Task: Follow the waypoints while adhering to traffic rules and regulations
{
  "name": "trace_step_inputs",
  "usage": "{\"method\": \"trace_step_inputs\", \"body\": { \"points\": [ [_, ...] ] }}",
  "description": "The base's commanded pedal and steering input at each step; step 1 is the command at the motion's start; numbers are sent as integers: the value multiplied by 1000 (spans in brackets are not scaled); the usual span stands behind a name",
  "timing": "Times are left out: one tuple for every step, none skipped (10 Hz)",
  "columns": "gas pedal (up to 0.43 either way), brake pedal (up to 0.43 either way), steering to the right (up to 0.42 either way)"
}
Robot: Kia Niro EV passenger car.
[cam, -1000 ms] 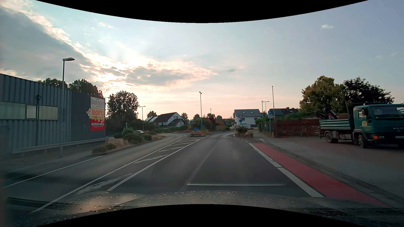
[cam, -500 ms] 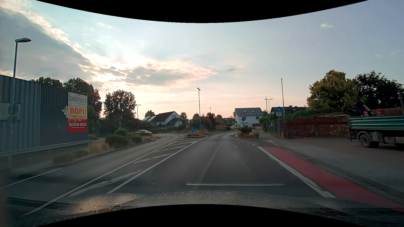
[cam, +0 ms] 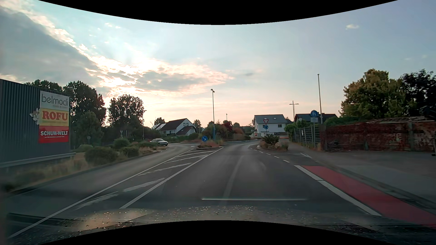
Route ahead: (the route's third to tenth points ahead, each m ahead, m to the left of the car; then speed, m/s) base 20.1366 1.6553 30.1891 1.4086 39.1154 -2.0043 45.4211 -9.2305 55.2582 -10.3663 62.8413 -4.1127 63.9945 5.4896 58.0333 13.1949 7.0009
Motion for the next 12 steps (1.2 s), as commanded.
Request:
{"method": "trace_step_inputs", "body": {
  "points": [
    [0,0,-4],
    [0,0,-3],
    [0,0,-3],
    [0,0,-3],
    [0,0,-3],
    [0,0,-2],
    [0,0,-1],
    [0,6,-1],
    [0,12,0],
    [0,24,1],
    [0,37,3],
    [0,49,5]
  ]
}}
